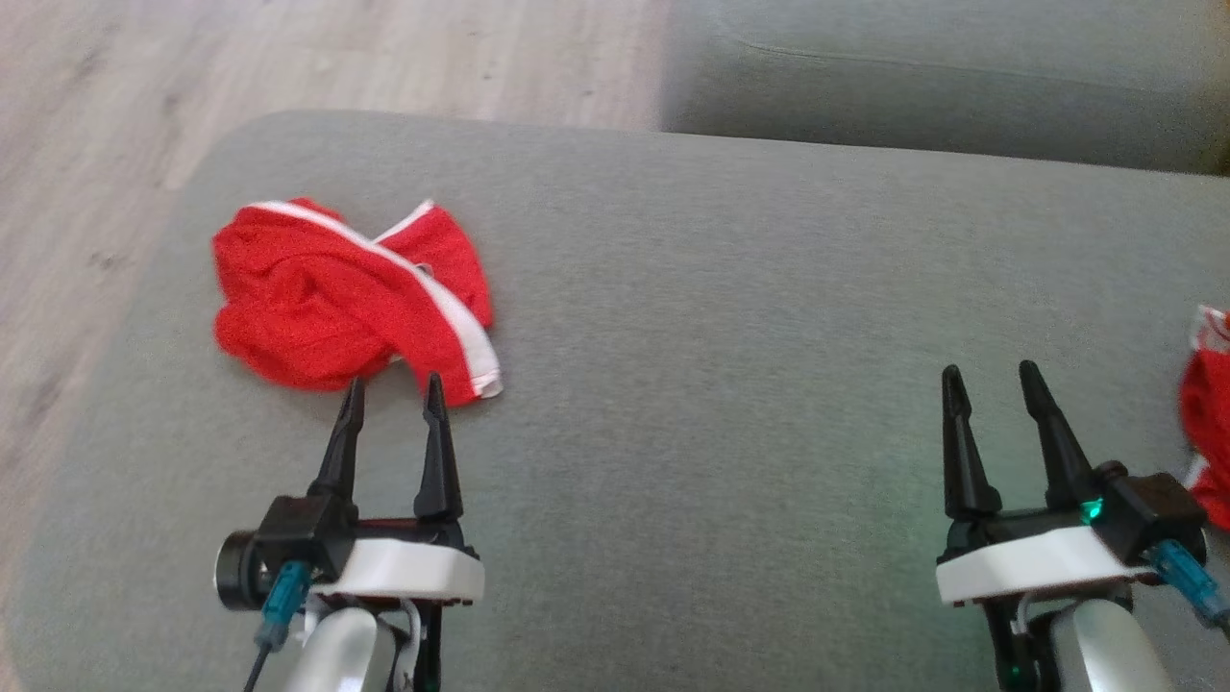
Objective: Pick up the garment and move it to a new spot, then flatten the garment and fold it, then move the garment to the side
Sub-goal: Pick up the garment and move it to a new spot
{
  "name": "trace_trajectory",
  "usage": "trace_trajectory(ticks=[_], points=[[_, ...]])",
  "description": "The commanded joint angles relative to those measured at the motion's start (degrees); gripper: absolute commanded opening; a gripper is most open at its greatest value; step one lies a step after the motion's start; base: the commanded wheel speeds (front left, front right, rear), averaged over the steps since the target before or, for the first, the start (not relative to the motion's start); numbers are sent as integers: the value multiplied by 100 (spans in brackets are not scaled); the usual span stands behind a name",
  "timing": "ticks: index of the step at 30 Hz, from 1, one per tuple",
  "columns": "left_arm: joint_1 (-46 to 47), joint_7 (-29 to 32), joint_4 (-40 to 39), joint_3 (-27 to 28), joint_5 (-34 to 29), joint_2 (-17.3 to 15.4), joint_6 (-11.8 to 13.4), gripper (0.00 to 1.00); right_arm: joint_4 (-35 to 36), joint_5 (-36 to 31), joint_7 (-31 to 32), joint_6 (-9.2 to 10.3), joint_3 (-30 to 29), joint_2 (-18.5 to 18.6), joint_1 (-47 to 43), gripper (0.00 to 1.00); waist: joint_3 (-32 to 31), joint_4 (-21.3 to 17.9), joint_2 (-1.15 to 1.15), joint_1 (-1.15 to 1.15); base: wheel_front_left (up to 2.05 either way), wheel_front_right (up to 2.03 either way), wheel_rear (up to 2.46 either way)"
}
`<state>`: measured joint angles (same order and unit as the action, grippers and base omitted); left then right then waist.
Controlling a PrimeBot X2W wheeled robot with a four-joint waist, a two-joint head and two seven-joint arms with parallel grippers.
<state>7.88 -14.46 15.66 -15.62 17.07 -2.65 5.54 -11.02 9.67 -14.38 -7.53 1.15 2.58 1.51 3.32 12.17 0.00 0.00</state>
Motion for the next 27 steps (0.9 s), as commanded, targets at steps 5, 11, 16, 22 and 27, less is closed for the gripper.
trace_trajectory(ticks=[5, 11, 16, 22, 27], points=[[161, -54, -147, 210, -38, -22, 7, 100, 177, 13, -62, 4, 276, 30, 51, 100, -32, 586, 0, 0, 0, 0, 0], [117, -54, -125, 168, -13, -22, 14, 100, 181, 40, -62, 4, 352, 30, -72, 100, -110, 962, 0, 0, 0, 0, 0], [58, -54, -118, 194, -18, -22, 18, 100, 189, 54, -62, 4, 417, 30, -121, 100, -163, 1089, 0, 0, 0, 0, 0], [39, -54, -137, 195, -8, -22, 22, 100, 195, 38, -62, 4, 438, 30, -151, 100, -151, 1073, 0, 0, 0, 0, 0], [178, -54, -119, 160, -67, -22, -24, 100, 201, -1, -62, 4, 418, 30, -105, 100, -12, 938, 0, 0, 0, 0, 0]])
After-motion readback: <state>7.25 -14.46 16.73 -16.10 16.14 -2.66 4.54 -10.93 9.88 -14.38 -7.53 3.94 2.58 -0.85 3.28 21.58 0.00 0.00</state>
